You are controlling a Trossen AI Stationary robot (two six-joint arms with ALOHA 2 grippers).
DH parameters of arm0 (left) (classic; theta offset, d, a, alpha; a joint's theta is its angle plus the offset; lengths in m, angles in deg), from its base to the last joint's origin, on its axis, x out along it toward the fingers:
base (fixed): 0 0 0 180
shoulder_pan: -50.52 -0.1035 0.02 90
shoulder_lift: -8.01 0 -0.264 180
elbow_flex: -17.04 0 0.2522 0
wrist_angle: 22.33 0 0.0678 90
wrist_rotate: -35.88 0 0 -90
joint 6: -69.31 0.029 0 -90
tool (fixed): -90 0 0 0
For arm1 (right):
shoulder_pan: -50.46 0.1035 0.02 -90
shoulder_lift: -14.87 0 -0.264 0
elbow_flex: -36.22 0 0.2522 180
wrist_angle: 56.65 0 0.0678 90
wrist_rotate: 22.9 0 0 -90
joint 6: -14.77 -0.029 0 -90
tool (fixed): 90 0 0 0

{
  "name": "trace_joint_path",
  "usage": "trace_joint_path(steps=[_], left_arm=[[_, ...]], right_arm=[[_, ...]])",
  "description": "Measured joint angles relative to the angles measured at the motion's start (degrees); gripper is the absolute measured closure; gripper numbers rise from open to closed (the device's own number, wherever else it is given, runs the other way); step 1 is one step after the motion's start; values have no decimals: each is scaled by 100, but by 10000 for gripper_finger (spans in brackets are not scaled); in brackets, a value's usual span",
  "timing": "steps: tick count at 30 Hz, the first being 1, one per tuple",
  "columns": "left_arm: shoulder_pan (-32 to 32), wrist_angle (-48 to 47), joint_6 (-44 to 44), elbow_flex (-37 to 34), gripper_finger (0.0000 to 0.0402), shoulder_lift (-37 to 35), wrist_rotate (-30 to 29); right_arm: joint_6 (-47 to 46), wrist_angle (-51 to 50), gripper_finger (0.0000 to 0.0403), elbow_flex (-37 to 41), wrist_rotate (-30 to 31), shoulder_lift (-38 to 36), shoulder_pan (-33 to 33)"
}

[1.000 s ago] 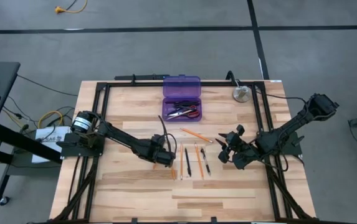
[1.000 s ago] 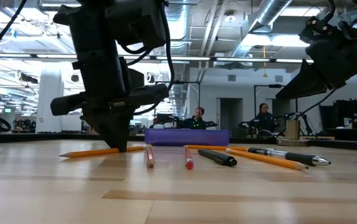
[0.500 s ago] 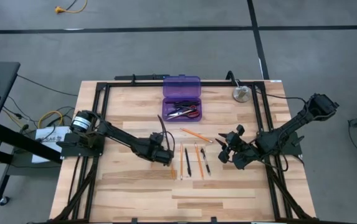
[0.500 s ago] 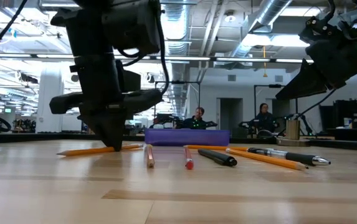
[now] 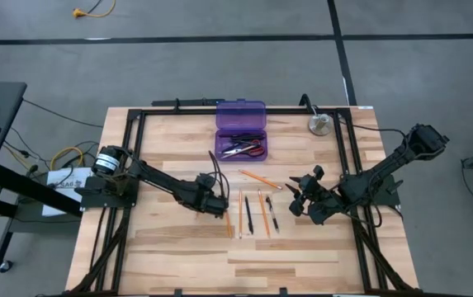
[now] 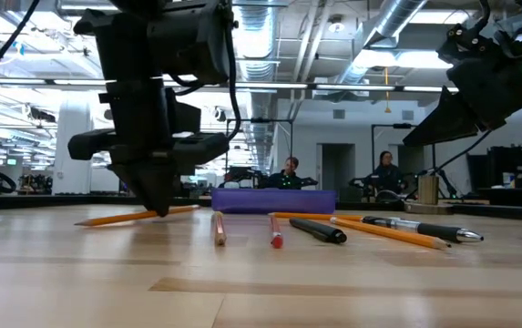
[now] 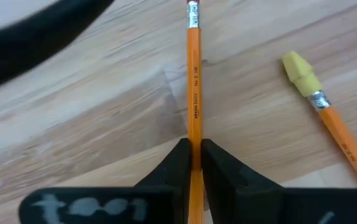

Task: Pick & place school supplies into a supply box
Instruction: Put the orange pencil into the violet supply box

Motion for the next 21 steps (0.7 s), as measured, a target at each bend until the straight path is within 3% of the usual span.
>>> trace_joint_path(steps=[8,21], left_arm=[[15,-22,279,309,384,-14,-242],[0,-1002,1681,1814,384,-22,-1334]], right_arm=[[0,0,277,0,0,0,1],[6,-2,277,0,-151,0,4]])
